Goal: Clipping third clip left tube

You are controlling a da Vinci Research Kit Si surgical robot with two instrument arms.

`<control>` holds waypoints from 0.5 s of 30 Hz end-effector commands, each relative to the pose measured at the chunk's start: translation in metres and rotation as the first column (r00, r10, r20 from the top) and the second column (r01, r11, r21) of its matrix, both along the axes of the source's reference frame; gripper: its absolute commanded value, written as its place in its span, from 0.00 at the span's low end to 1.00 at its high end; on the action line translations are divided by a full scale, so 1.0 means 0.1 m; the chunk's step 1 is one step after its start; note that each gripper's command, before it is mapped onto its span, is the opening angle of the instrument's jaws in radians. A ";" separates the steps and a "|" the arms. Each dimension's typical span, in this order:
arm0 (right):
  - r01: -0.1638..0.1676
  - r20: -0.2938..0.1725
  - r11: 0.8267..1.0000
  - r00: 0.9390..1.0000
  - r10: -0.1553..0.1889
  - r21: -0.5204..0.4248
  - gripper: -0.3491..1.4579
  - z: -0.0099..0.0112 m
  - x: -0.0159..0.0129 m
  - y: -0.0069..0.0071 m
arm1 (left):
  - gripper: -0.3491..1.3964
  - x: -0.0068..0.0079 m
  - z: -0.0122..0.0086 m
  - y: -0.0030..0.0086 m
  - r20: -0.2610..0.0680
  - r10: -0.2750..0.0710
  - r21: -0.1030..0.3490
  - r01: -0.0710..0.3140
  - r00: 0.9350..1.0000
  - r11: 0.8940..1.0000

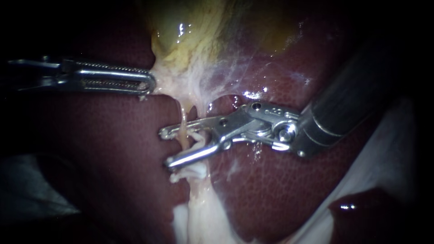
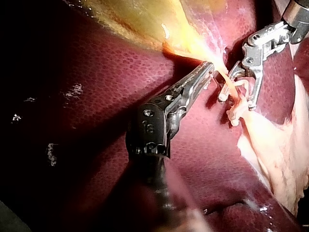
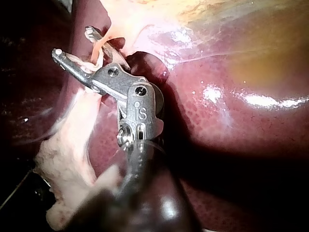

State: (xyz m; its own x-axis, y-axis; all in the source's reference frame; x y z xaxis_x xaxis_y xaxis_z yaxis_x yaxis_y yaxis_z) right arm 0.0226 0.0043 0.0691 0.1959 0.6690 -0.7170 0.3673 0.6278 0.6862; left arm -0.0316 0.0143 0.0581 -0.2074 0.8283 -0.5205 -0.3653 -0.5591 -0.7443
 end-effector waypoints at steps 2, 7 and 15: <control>-0.006 -0.005 1.000 1.000 0.006 0.003 0.44 0.000 0.002 0.001 | 0.00 0.000 0.000 0.000 0.000 0.000 0.000 0.000 1.000 1.000; -0.019 -0.014 1.000 1.000 0.020 0.010 0.44 -0.004 0.005 0.005 | 0.00 0.000 0.000 0.000 0.000 0.000 0.000 0.000 1.000 1.000; -0.028 -0.032 0.999 0.999 0.029 0.027 0.44 -0.024 0.003 0.010 | 0.00 0.000 0.000 0.000 0.000 0.000 0.000 0.000 1.000 1.000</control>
